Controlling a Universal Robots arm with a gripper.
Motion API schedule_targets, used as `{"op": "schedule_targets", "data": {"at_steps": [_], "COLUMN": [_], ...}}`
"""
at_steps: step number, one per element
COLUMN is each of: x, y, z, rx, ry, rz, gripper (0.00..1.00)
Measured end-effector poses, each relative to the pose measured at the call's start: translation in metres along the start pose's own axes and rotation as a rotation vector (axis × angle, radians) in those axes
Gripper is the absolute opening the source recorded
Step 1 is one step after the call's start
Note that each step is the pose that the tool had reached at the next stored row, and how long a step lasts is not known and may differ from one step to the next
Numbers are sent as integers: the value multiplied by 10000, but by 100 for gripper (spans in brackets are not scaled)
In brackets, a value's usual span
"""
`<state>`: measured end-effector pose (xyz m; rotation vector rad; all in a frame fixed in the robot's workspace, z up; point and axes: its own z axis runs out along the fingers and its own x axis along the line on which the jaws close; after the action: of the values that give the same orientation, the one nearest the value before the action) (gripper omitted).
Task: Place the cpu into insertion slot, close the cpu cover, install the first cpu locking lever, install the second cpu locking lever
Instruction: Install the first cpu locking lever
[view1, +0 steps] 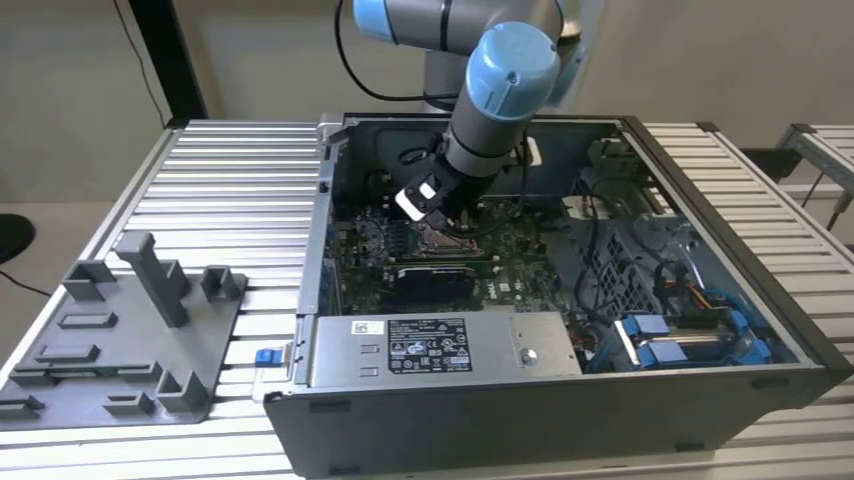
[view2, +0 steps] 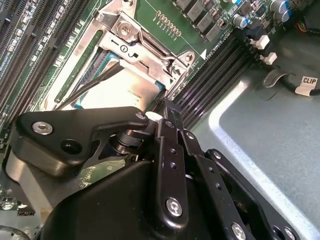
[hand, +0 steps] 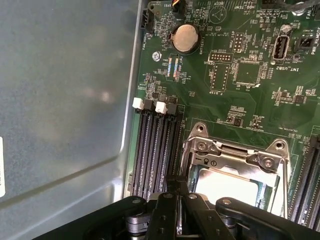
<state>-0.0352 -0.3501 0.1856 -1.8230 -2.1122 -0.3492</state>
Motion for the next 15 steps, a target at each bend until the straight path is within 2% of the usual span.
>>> {"op": "schedule_targets", "data": {"at_steps": [8,12,15], "x": [13,30,51], "y": [4,10,10], "z": [5,14,-29], "rx": [4,-1,-9], "ry": [-9,14,27], "rz": [2,-3,-4], "gripper": [0,0,0]}}
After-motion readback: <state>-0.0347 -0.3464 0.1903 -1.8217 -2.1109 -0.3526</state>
